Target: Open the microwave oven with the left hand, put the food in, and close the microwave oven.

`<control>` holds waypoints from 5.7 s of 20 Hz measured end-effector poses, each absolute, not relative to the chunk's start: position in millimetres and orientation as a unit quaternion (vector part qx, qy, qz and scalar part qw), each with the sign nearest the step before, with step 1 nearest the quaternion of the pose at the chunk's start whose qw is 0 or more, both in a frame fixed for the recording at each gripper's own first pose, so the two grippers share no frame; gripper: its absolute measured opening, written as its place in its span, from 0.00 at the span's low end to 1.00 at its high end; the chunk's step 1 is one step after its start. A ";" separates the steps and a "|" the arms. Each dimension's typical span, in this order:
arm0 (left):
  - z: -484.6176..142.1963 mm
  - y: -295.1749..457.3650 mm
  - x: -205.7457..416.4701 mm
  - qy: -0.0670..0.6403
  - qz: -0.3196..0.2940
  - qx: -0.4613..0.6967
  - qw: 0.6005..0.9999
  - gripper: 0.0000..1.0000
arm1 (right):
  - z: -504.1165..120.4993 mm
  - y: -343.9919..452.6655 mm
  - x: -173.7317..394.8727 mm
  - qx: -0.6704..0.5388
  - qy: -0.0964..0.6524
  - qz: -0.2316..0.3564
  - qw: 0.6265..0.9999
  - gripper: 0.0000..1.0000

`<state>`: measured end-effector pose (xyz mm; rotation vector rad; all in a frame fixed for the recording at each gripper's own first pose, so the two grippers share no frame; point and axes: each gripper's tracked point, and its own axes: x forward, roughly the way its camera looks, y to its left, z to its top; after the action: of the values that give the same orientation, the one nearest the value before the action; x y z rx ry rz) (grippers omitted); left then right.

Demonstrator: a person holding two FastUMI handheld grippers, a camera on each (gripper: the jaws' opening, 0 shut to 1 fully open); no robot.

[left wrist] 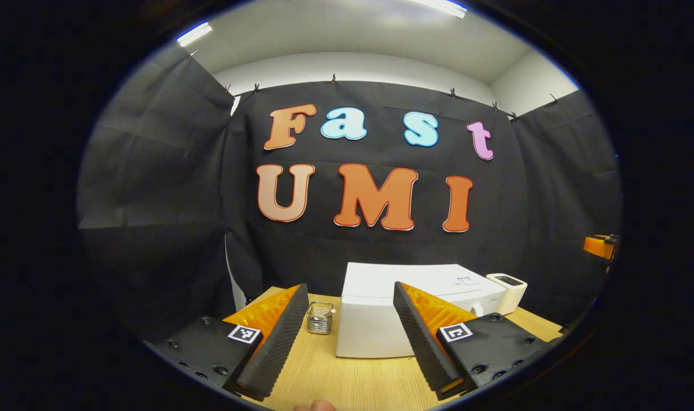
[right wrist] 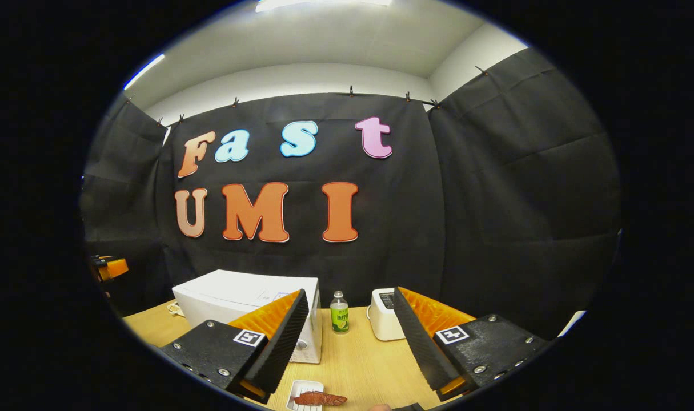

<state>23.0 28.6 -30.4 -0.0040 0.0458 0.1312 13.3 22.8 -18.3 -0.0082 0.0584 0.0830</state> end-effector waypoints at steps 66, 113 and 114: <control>-205.7 -125.6 -51.2 0.063 -0.259 0.023 0.964 0.19 | -108.5 53.5 -2.0 0.015 0.076 0.084 0.993 0.93; -129.2 234.0 -48.2 0.049 0.176 0.000 0.983 0.97 | -328.1 49.1 -29.1 0.362 0.272 0.025 0.891 0.22; -130.2 235.1 -48.1 0.048 0.175 0.001 0.983 0.99 | -324.7 51.1 -29.2 0.369 0.272 0.028 0.888 0.20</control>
<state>-48.1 235.1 -130.2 0.0029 0.0972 0.3520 -29.2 51.1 -324.7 0.7667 0.5651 0.0578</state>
